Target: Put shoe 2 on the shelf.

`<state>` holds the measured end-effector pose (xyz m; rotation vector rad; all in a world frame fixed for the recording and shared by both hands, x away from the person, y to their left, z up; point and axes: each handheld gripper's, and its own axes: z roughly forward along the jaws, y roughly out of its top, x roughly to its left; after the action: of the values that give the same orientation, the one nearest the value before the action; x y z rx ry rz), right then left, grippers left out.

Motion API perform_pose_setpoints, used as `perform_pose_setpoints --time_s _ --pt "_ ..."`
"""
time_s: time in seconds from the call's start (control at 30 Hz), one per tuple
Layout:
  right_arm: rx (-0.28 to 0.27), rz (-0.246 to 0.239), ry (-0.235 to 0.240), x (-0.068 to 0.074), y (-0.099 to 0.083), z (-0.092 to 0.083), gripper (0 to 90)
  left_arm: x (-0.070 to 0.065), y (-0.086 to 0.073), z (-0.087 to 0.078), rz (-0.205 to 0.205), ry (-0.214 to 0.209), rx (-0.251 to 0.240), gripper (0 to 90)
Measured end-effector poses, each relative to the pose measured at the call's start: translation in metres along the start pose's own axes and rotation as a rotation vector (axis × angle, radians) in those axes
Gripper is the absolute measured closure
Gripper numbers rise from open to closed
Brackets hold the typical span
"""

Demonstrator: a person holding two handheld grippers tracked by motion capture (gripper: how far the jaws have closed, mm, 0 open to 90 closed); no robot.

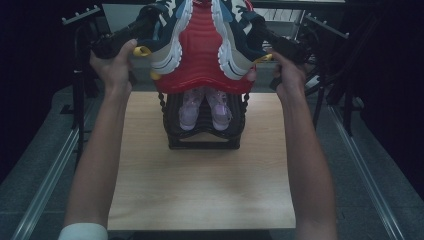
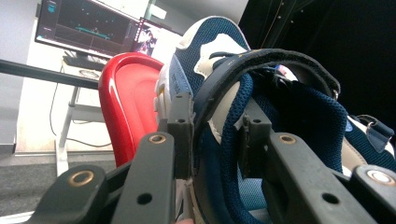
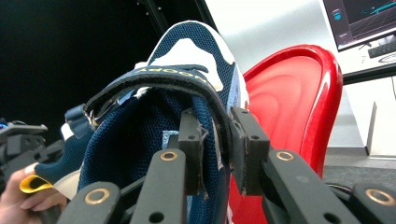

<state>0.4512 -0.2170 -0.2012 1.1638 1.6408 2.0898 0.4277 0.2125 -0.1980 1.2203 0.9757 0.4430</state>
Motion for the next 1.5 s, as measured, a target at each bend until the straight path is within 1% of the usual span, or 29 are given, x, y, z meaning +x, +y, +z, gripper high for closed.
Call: perform_pose_setpoints --time_s 0.17,0.27,0.4,0.47,0.5,0.63,0.77,0.8,0.87,0.97,1.03,1.1,1.17,1.27,1.33,1.43,1.5 --pt "0.010 -0.023 -0.018 0.004 -0.002 0.008 75.6 -0.004 -0.001 0.009 -0.004 -0.007 0.007 71.6" --pt "0.013 -0.031 -0.027 0.006 -0.003 0.012 75.6 -0.005 -0.005 0.015 -0.005 -0.003 0.018 71.6" --pt "0.019 -0.050 -0.053 0.007 -0.004 0.015 75.6 -0.006 -0.011 0.021 -0.001 0.001 0.031 71.6" --pt "0.022 -0.068 -0.064 0.007 -0.004 0.017 75.5 -0.007 -0.013 0.023 0.006 0.008 0.035 71.5" --pt "0.024 -0.070 -0.073 0.006 -0.004 0.018 75.4 -0.007 -0.014 0.024 0.008 0.009 0.037 71.5" --pt "0.028 -0.089 -0.107 0.007 -0.006 0.020 75.2 -0.005 -0.018 0.025 0.000 0.014 0.041 71.5" --pt "0.040 -0.120 -0.136 0.011 -0.008 0.024 74.7 -0.003 -0.023 0.026 0.006 0.033 0.051 71.3" --pt "0.044 -0.133 -0.147 0.012 -0.009 0.025 74.4 -0.003 -0.025 0.027 0.008 0.034 0.054 71.3" --pt "0.042 -0.139 -0.155 0.014 -0.010 0.026 74.0 -0.003 -0.027 0.028 0.012 0.036 0.053 71.1" --pt "0.048 -0.162 -0.170 0.018 -0.010 0.028 72.7 -0.004 -0.031 0.029 0.016 0.036 0.057 70.3" --pt "0.054 -0.172 -0.172 0.020 -0.010 0.031 70.6 -0.005 -0.033 0.030 0.020 0.034 0.055 69.1" --pt "0.058 -0.183 -0.176 0.023 -0.012 0.034 68.4 -0.007 -0.034 0.030 0.035 0.048 0.053 67.3" --pt "0.064 -0.195 -0.174 0.025 -0.014 0.037 67.0 -0.009 -0.036 0.031 0.044 0.044 0.047 65.1" --pt "0.061 -0.193 -0.173 0.025 -0.015 0.039 65.0 -0.009 -0.036 0.032 0.032 0.018 0.049 60.8" --pt "0.069 -0.183 -0.164 0.023 -0.014 0.040 62.5 -0.009 -0.036 0.032 0.036 0.011 0.048 58.7" --pt "0.076 -0.179 -0.138 0.022 -0.015 0.041 58.3 -0.008 -0.035 0.031 0.021 -0.013 0.038 52.1" --pt "0.077 -0.167 -0.117 0.020 -0.014 0.041 53.6 -0.008 -0.033 0.030 0.008 -0.023 0.018 46.7"
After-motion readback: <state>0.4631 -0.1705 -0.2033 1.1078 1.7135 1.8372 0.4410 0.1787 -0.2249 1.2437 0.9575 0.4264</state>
